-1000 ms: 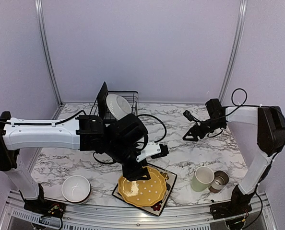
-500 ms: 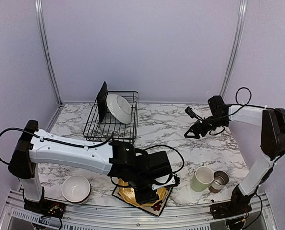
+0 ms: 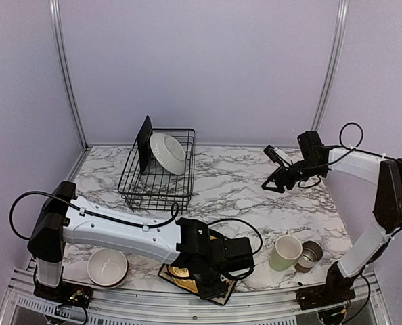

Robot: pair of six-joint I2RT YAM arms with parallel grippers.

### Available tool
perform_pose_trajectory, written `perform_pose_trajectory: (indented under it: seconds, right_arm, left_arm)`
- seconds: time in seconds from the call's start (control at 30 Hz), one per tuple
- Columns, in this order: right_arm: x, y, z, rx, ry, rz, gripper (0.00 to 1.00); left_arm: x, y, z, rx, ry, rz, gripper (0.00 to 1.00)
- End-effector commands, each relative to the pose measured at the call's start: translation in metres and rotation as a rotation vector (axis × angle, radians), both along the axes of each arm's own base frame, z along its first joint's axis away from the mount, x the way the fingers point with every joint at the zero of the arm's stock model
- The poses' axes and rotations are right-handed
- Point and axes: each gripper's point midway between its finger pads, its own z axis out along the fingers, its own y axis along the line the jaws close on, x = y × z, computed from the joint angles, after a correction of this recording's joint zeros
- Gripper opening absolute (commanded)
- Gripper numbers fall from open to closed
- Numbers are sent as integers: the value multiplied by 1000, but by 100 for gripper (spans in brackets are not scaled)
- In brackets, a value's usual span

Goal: Load the mixed dishes into the dish rack
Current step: Grab the plate from the plate.

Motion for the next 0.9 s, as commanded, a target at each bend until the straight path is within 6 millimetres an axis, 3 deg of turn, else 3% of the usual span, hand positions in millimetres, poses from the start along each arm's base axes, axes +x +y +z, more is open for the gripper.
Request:
perform_pose_trajectory:
  seconds: [0.0,0.27,0.53,0.63,0.73,0.87]
  right_arm:
    - [-4,3,7,14,-6,4,65]
    - [-4,2,5,11,-1,0,65]
    - [-4,2,3,13,9,-3,65]
    - [-3,3,3,13,10,-3,65]
    - [-4,4,7,21,-3,8,65]
    - [-27,18,30,101,-38,158,65]
  left_arm:
    - [6,4,-12,58,-42,17,35]
    - [16,1,-23,108,-102,6,32]
    - [23,1,-19,121,-145,-13,16]
    - [26,-5,-3,89,-168,-24,9]
    - [28,-20,27,6,-172,-28,6]
    - [30,-31,65,-98,-128,-39,0]
